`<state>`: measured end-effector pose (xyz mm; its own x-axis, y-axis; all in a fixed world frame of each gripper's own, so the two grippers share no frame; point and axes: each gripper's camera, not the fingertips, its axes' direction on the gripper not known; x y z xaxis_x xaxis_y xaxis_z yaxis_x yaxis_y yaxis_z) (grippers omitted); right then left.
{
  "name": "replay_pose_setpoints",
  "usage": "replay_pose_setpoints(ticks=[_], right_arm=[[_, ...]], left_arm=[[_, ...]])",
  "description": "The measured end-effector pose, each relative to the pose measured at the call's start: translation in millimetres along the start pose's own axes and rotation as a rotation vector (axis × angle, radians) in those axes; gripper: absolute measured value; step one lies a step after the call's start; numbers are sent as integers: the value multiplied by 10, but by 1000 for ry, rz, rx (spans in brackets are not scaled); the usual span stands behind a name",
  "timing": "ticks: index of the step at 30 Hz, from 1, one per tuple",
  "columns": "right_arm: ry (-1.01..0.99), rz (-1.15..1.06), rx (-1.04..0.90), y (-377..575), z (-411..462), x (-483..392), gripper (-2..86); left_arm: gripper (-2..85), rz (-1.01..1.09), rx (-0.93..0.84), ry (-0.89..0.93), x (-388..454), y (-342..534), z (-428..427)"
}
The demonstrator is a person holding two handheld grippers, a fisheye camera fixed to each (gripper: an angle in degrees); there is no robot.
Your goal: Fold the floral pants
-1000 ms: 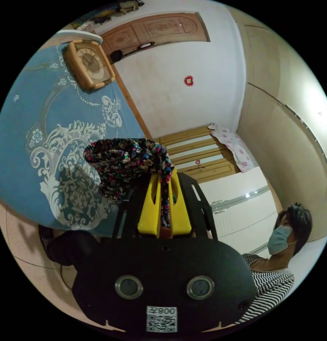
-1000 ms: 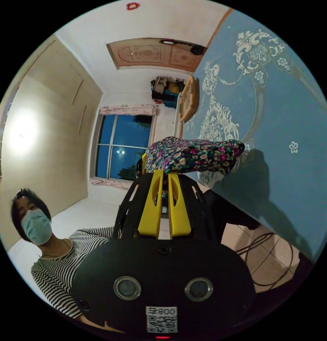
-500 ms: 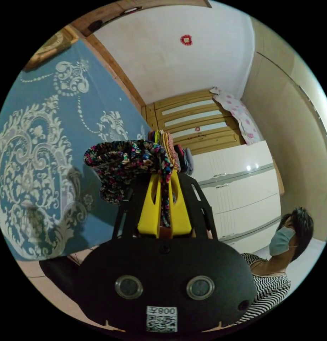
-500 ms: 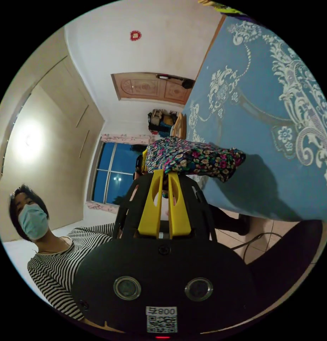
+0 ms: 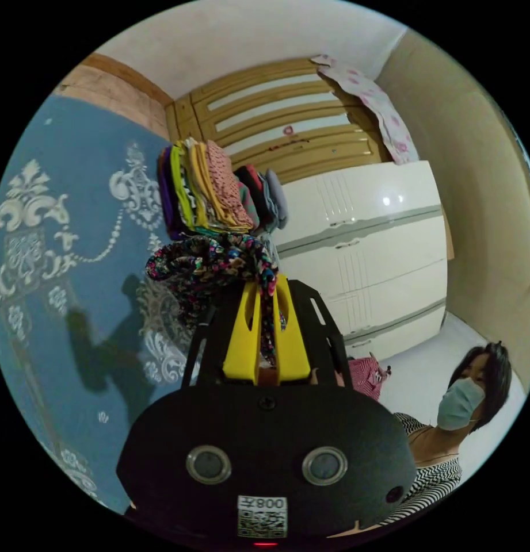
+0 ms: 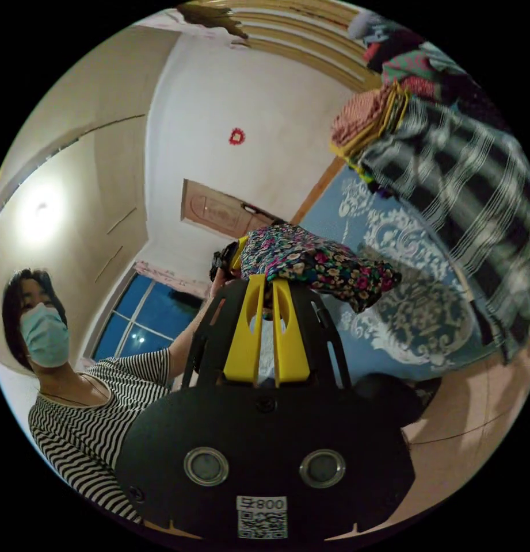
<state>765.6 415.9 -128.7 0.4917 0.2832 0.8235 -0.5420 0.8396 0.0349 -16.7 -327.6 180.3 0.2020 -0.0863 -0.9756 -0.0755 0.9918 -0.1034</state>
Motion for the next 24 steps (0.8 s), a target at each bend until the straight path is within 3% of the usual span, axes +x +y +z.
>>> replay_pose_setpoints(ticks=[6,11,18,24], right_arm=[[213,2,-28,33,-682,277,15],[363,207,-218,269,-702,1213,15],[325,198,-230,170,-1151,1403,14],[250,110,-101,-159,-1865,1257,14]], left_arm=[[44,-30,-216,-170,-553,-662,1515],[44,-186,-419,-398,-1296,-861,2522],[41,-89,-392,-225,-1273,-1499,3475],[42,73,-358,-66,-879,-2039,4266]])
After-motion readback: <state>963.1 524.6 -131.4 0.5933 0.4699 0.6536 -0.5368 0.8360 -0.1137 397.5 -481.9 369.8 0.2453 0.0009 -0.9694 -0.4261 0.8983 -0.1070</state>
